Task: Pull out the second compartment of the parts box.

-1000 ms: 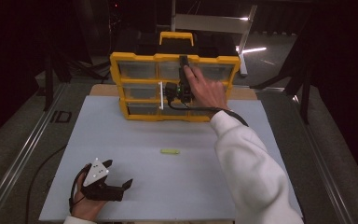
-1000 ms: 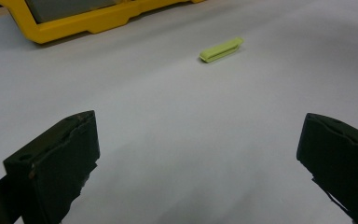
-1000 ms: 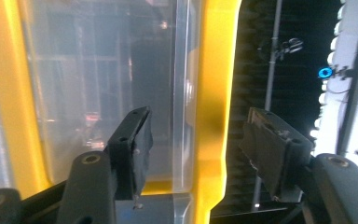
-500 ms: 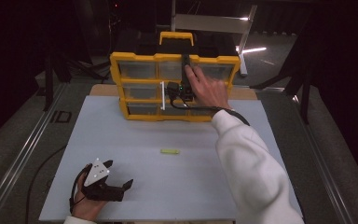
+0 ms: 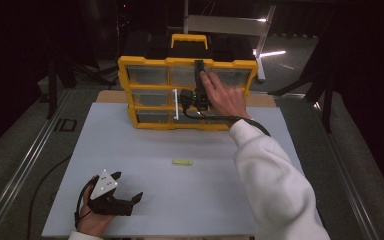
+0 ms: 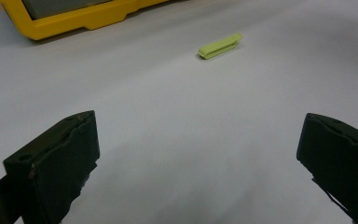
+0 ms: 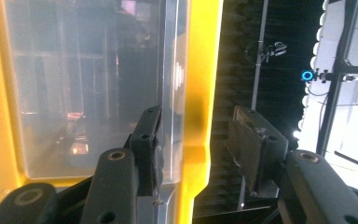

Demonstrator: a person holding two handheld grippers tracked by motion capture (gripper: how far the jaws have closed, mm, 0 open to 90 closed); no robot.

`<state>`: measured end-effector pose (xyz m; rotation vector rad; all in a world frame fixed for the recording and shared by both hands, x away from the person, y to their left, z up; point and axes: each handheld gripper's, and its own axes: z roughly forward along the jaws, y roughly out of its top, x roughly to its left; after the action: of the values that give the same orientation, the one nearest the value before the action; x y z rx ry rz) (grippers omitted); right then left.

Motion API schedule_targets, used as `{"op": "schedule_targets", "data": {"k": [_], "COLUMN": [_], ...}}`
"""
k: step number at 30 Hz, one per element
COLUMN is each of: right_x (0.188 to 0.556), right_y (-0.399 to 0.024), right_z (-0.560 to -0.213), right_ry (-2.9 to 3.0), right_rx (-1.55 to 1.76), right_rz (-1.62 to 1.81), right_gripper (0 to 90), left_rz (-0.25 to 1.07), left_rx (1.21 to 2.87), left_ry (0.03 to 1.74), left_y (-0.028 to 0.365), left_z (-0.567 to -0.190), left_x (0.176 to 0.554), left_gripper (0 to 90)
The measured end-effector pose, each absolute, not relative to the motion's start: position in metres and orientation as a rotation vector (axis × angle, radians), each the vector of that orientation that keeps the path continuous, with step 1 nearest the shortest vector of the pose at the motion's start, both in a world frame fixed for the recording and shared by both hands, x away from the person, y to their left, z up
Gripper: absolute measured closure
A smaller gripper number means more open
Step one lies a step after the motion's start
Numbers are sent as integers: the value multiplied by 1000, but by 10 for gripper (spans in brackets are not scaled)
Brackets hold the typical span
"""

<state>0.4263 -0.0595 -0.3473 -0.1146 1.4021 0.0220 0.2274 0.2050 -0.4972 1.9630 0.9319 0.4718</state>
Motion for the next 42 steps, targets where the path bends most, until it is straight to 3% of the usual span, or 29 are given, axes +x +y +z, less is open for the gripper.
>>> {"op": "schedule_targets", "data": {"k": [18,42], "right_x": [421,422], "right_y": [-56,-53], "right_z": [-346,-342], "right_ry": [1483,1534], "right_rx": [-125,-76], "right_rz": [-29,-17], "right_gripper": [734,790], "left_rz": [468,470], "left_rx": [1966,1967], "left_ry": [932,935], "left_y": [204,204], "left_z": [-498,-498], "left_x": [227,227], "left_gripper": [0,0]}}
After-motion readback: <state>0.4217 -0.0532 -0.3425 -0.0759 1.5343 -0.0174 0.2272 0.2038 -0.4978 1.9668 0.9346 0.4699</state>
